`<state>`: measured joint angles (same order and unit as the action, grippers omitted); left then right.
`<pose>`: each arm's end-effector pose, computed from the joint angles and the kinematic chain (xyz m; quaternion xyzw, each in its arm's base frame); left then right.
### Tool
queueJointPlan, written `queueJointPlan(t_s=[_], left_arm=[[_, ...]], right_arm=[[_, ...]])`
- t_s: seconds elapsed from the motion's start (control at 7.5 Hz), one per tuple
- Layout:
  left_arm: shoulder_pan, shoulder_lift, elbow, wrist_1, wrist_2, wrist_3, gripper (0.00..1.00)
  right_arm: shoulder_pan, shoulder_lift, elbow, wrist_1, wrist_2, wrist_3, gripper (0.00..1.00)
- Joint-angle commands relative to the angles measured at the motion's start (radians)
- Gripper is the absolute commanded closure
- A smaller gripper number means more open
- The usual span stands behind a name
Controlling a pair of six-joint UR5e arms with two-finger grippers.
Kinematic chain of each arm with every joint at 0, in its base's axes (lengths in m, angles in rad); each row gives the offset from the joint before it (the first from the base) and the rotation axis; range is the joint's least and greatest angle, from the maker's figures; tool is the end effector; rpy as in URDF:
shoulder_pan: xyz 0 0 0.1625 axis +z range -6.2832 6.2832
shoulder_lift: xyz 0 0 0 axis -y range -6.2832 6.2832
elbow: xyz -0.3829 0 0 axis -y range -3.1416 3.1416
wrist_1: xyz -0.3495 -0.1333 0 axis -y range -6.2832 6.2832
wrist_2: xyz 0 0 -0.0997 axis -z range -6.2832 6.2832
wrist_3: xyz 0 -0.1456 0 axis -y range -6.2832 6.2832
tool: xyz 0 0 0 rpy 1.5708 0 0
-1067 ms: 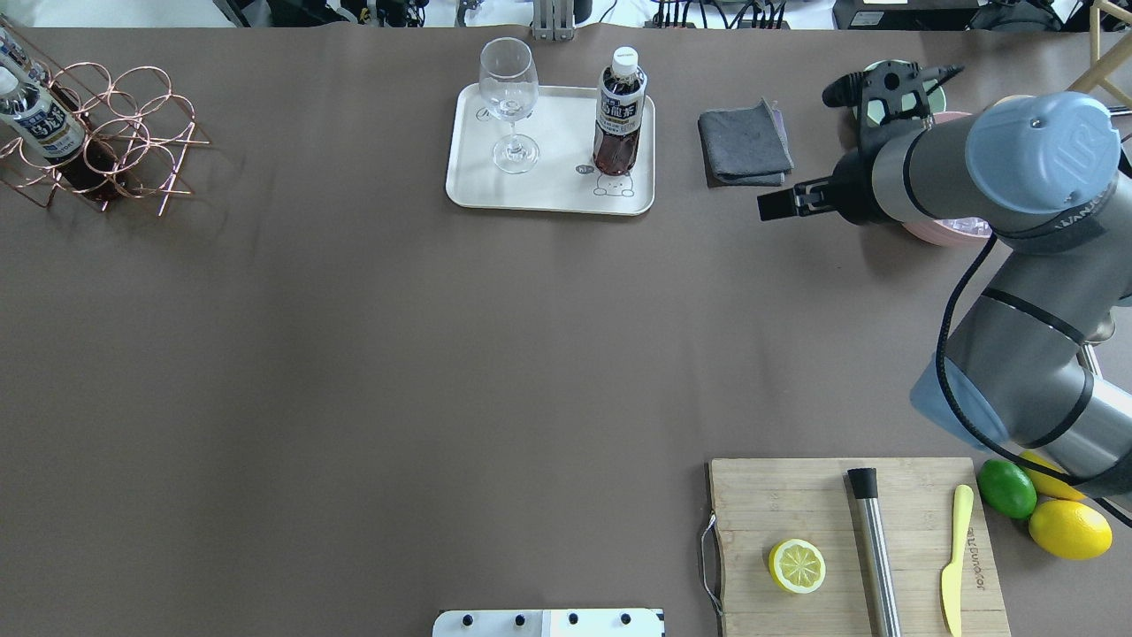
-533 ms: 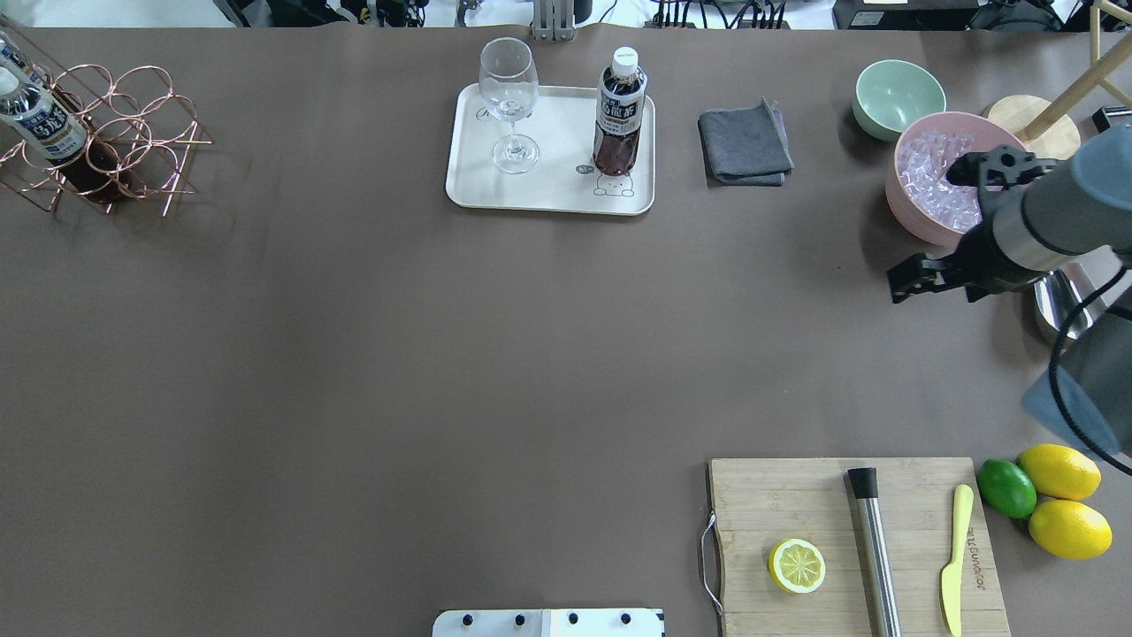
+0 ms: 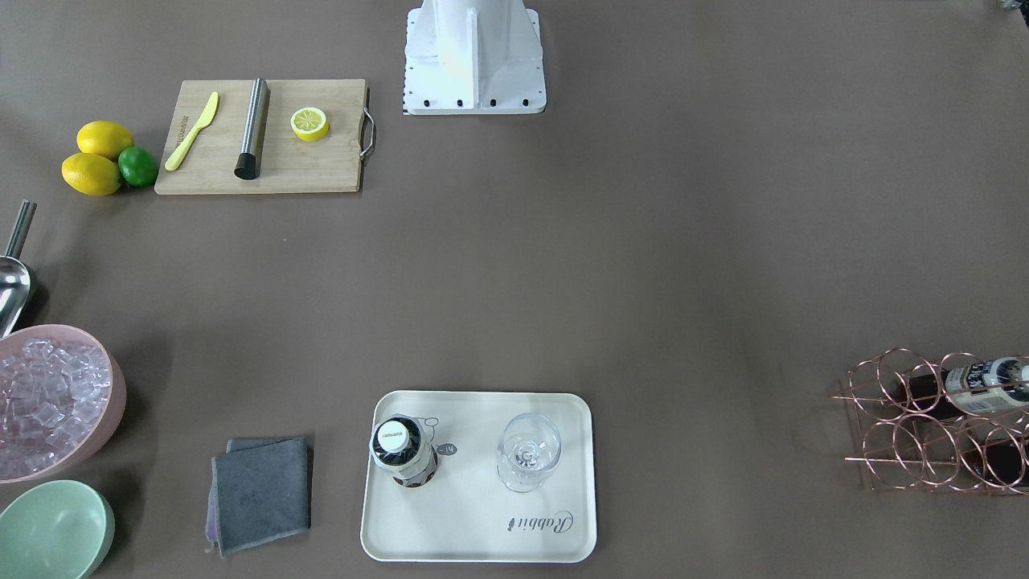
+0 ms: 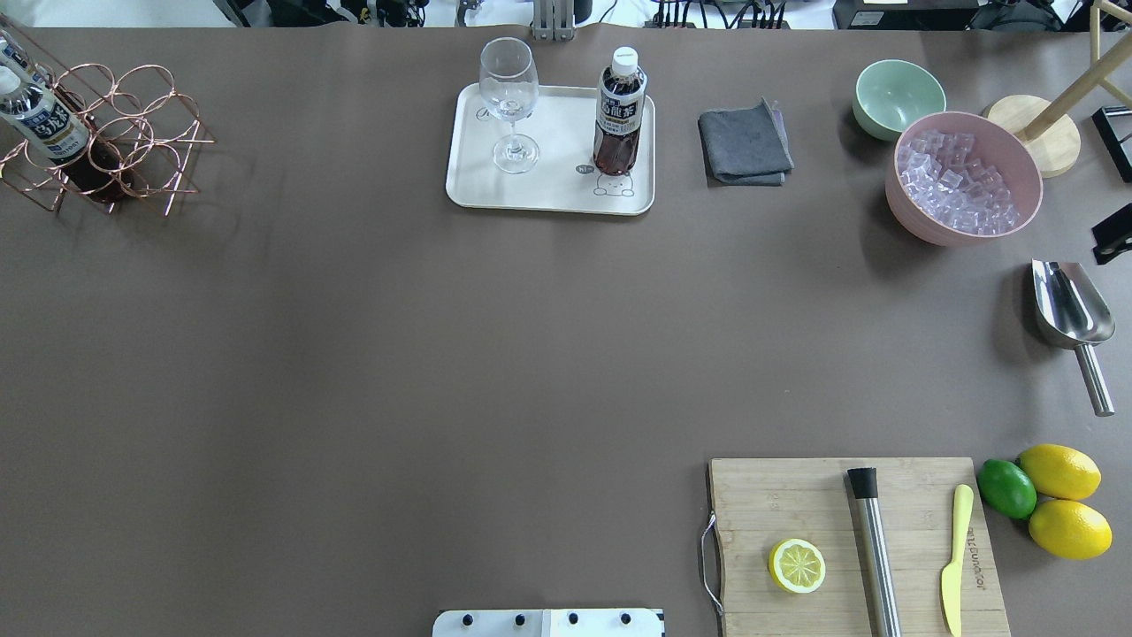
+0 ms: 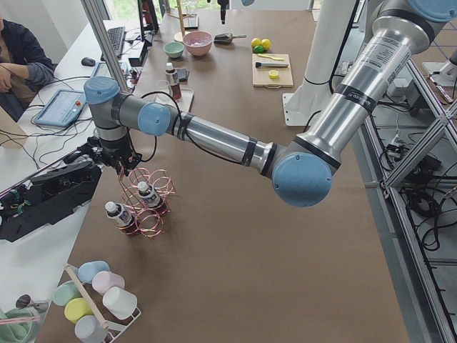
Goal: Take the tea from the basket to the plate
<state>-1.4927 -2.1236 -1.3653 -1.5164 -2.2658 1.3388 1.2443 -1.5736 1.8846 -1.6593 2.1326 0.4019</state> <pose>0.0114 -0.6585 0.4477 0.3094 0.1913 0.6430 0.6740 -0.0935 -0.4499 0.5366 0.0015 -0.2954 0.0052 0.9553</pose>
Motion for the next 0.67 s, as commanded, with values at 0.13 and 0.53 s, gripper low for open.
queueJointPlan(t_s=[0.13,0.53], left_arm=[[-0.003,-0.009,-0.005,0.011,-0.003,-0.024,0.02],[-0.055,0.058,-0.099,0.047,-0.105,-0.243,0.02]], right_arm=[[0.217,0.008,-0.037,-0.168,0.080,-0.360,0.00],[0.314,-0.071,-0.087,-0.137,0.162,-0.535,0.00]])
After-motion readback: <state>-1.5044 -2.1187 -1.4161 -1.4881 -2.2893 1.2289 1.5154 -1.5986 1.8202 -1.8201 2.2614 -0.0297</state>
